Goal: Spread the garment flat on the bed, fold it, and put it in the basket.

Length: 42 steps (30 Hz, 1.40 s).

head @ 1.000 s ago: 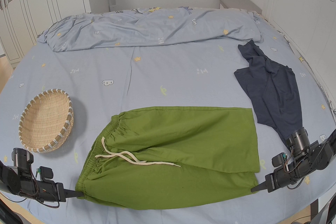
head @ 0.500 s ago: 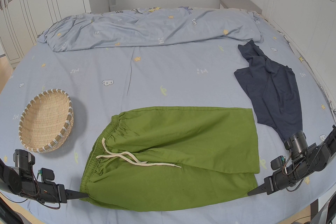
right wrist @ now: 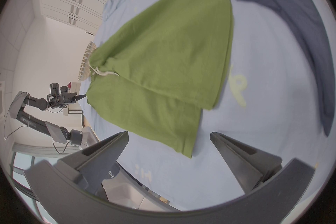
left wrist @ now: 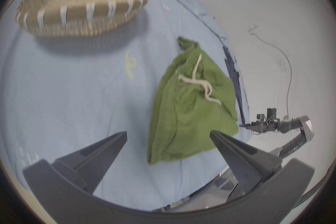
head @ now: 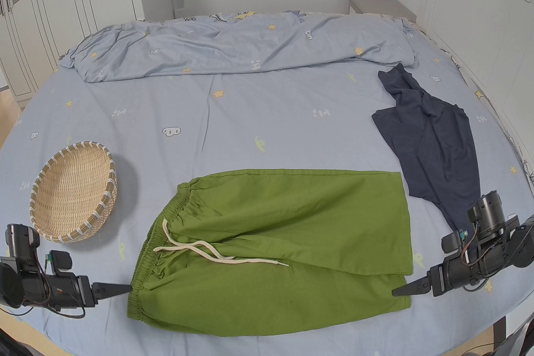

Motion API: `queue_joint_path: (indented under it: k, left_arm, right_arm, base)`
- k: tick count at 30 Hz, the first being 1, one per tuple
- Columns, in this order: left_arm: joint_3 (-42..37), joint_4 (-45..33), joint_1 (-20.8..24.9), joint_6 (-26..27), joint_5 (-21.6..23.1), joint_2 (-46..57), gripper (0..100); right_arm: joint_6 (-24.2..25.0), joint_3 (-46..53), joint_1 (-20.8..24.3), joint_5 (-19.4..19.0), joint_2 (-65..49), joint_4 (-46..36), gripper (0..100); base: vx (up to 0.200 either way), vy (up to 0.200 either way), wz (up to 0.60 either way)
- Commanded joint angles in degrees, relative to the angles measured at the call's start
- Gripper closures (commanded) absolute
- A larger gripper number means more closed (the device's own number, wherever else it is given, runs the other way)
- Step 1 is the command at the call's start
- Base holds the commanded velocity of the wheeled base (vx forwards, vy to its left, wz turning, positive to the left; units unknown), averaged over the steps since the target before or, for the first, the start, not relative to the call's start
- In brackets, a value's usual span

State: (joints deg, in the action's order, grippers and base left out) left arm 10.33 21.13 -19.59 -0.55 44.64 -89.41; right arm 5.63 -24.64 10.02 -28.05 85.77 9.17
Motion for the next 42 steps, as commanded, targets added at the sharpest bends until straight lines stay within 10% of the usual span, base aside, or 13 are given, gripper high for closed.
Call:
queue_joint_path:
  k: [1, 15, 27, 42]
  left_arm:
    - [7.8, -0.2, 3.7, -9.6, -0.2, 9.3, 0]
    - [37.0, -4.2, 15.5, -35.0, -3.5, -2.1, 0]
    - [74.3, -40.3, 16.3, -35.4, -6.1, -25.1, 0]
    - [74.6, -43.5, 19.4, -35.0, -7.9, -32.9, 0]
  right_arm:
    - [0.1, -6.7, -1.1, 0.0, -9.0, -5.0, 0]
    - [-0.4, -28.6, -6.2, 0.1, -5.3, -14.5, 0]
    - [-0.8, -30.0, -5.6, 0.1, -4.4, -14.5, 0]
    - [-0.7, -29.8, -5.0, 0.1, -4.6, -14.6, 0]
  base:
    - [0.0, 0.0, 0.0]
    - [0.0, 0.0, 0.0]
    - [0.0, 0.0, 0.0]
    - [0.0, 0.0, 0.0]
